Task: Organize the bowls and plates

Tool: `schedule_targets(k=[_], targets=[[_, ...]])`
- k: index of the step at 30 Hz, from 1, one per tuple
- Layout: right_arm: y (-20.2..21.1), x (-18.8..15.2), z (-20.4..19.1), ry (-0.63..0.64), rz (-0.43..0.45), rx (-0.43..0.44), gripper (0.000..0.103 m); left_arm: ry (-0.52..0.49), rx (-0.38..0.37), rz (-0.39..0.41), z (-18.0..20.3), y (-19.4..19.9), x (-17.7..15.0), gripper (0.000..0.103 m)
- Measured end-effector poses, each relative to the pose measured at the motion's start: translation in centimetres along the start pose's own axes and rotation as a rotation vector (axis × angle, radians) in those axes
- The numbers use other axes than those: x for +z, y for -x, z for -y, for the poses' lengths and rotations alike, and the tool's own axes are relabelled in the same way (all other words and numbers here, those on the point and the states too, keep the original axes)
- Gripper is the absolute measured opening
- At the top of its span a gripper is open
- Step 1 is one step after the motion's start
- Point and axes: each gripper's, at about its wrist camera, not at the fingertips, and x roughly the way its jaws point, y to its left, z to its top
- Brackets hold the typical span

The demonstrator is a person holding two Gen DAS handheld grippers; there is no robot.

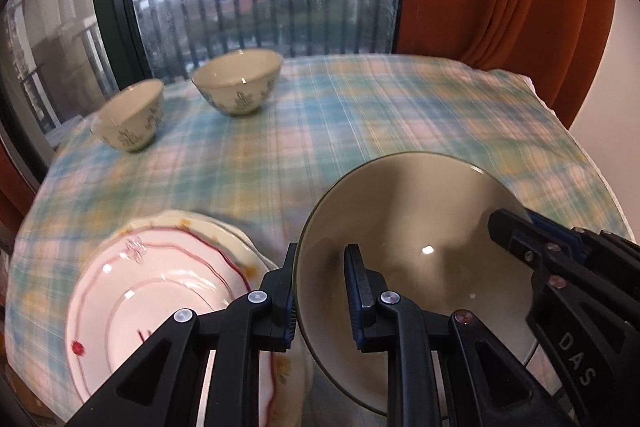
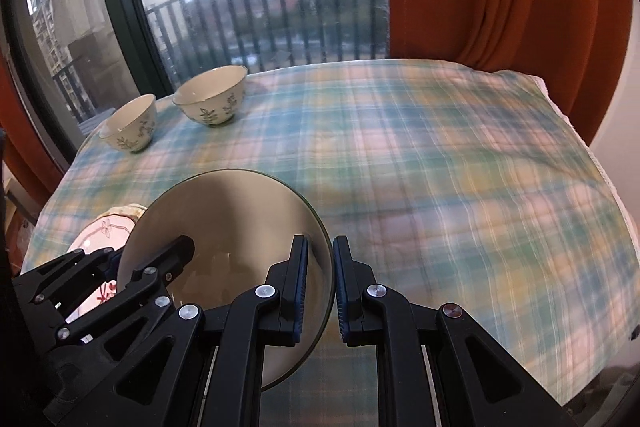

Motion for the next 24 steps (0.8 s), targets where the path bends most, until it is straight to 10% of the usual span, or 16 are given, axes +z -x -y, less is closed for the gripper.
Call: schedule_targets(k=[18,24], targets=[[-1.6,-2.1,1.8,-0.071,-0.076,-0.018,0.020,-0.027,-0.074,-0.076,1.3,-1.1,-2.4,0.024],[-1.4,-2.0,1.0,-0.050,-0.062,0.054,0.059,-0.056,-0.095,-0.072,1.5,-1.1,-1.9,0.036]])
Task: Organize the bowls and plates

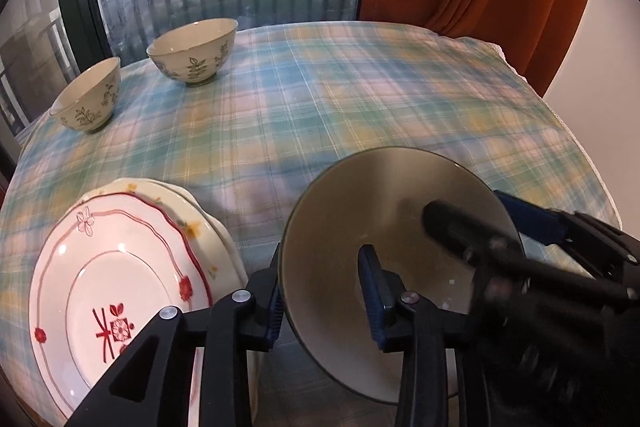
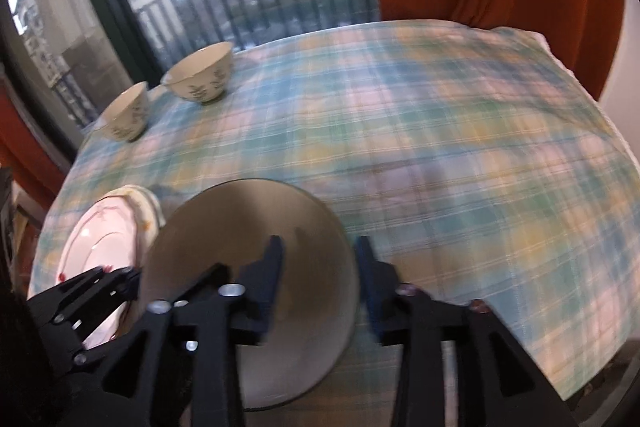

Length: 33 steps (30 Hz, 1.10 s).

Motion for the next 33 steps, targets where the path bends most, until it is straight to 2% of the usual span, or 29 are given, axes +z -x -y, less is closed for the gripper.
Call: schedule_targets(k=[1,2,4,6,8,12,18,33], targets=[[0.2,0.0,-0.2,0.003,0.015,-0.005,0.067,0.003,0.003,0.001,-0.1,0.0,0.1,0.037],[0.3,0.1,-0.4,0.008,0.024,-0.008,0.069,0.008,0.000,0.002,-0.2,0.1,0.1,0.040],[0.6,0.4,-0.9,0.026,0.038,-0.018,0.071,0.016,-0.001,-0.002,-0.5,0.2,0.2,0.052],[0.8,0.7,-1.4,0.040,0.046,-0.023,0.073,0.026,0.001,0.015,-0.8,0.5,0.4,0.070],[1.0,1.0,-1.6,0.043,0.047,-0.012,0.074,0.031,-0.008,0.033,-1.1,0.9,0.6,0.076],[1.2,2.0,-2.7,0.062,0.055,0.003,0.076,0.031,0.008,0.060,-1.9,1.8,1.3,0.080],[0.9,3.4,-4.8,0.084,0.054,0.028,0.076,0.044,0.086,0.098,-4.0,3.0,2.3,0.082],[-0.1,9.1,-13.2,0.193,0.104,0.083,0.076,0.161,0.235,0.179,-12.2,5.8,5.9,0.084]])
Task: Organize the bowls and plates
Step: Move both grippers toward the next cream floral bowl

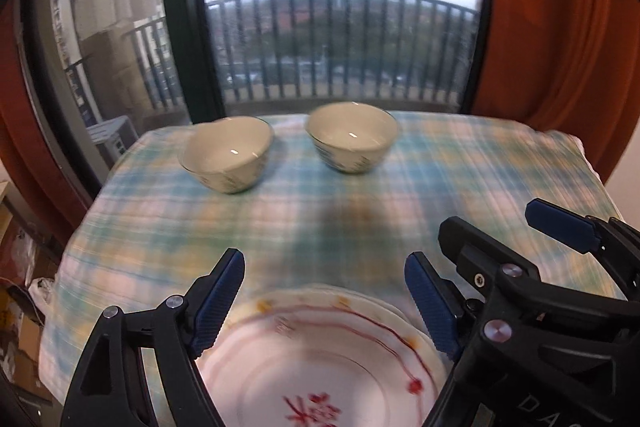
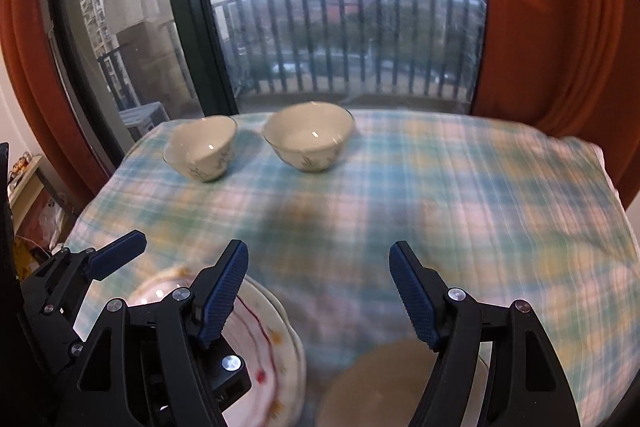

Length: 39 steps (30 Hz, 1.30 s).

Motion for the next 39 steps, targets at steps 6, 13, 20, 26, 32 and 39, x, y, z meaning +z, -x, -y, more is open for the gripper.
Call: schedule_targets(k=[6,13,20,26,32,39], targets=[[-0.9,2.6,-2.4,0.039,0.053,0.003,0.076,0.002,0.049,0.040,-2.5,-0.5,2.2,0.084],[-3.6,5.8,-5.2,0.093,0.069,0.021,0.076,0.018,0.114,0.048,-5.8,-2.2,4.8,0.084],[-6.7,9.3,-7.2,0.121,0.099,0.108,0.076,0.068,0.132,0.072,-9.3,-4.8,7.9,0.075],[-10.3,11.4,-8.8,0.143,0.094,0.081,0.077,0.069,0.217,0.076,-11.0,-7.7,9.3,0.070],[-14.5,12.3,-9.5,0.113,0.067,0.067,0.079,0.104,0.231,0.055,-12.8,-11.4,10.2,0.061],[-18.8,12.5,-10.6,0.104,0.033,0.027,0.079,0.146,0.239,-0.014,-14.2,-14.8,10.0,0.051]])
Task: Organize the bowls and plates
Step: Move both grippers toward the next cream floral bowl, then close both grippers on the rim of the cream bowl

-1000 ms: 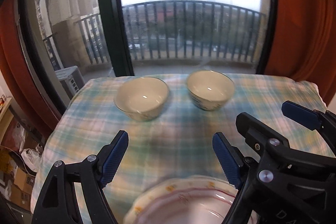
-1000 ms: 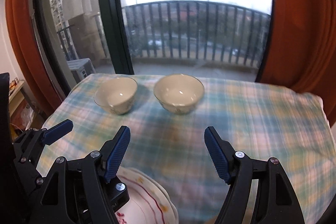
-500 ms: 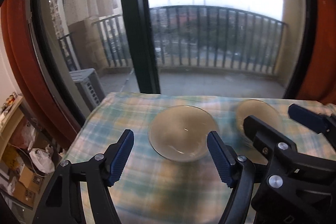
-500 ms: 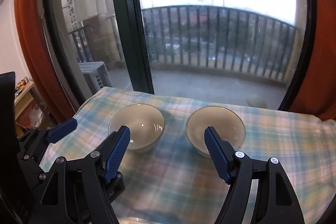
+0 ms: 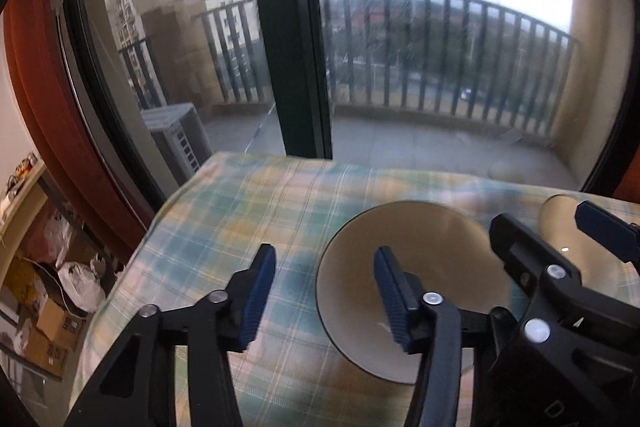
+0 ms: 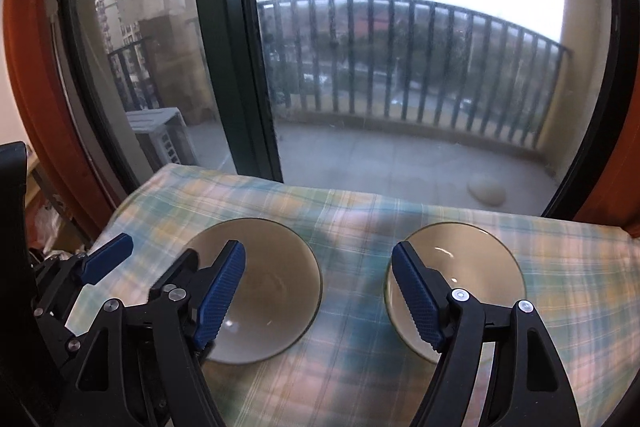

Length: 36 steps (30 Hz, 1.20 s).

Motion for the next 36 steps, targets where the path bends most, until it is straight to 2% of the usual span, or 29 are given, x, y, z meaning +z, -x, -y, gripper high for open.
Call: schedule_targets(k=[3,7,10,13,14,15,19,27,36], targets=[[-1.4,-0.2,-0.2,-0.005,-0.028,-0.004,0.075,-0.008,0.016,-0.024,0.1,-1.2,-0.3,0.042],[-2.8,-0.7,-0.5,-0.001,-0.062,-0.003,0.055,-0.015,0.008,-0.049,0.5,-2.0,-0.8,0.037],[-3.6,-0.8,-0.3,0.001,-0.090,0.003,0.048,-0.006,0.005,-0.069,0.3,-2.8,-1.0,0.033],[-4.4,-1.0,-0.5,0.002,-0.120,0.019,0.037,-0.002,-0.004,-0.072,0.4,-2.8,-1.1,0.026],[-4.5,-1.1,-0.5,0.000,-0.127,0.023,0.034,-0.005,-0.008,-0.072,0.5,-2.7,-1.1,0.021],[-4.7,-1.1,-0.6,-0.001,-0.137,0.027,0.027,-0.011,-0.011,-0.072,0.7,-2.5,-1.1,0.018],[-4.8,-1.3,-0.7,0.009,-0.132,-0.004,0.018,-0.009,0.000,-0.068,0.8,-2.5,-1.2,0.018],[-4.4,-1.3,-0.8,0.012,-0.139,-0.017,0.016,0.009,-0.010,-0.087,0.5,-2.5,-1.3,0.018],[-2.3,-1.8,-0.5,0.011,-0.142,-0.007,0.016,0.009,-0.001,-0.076,0.9,-0.1,-1.9,0.018]])
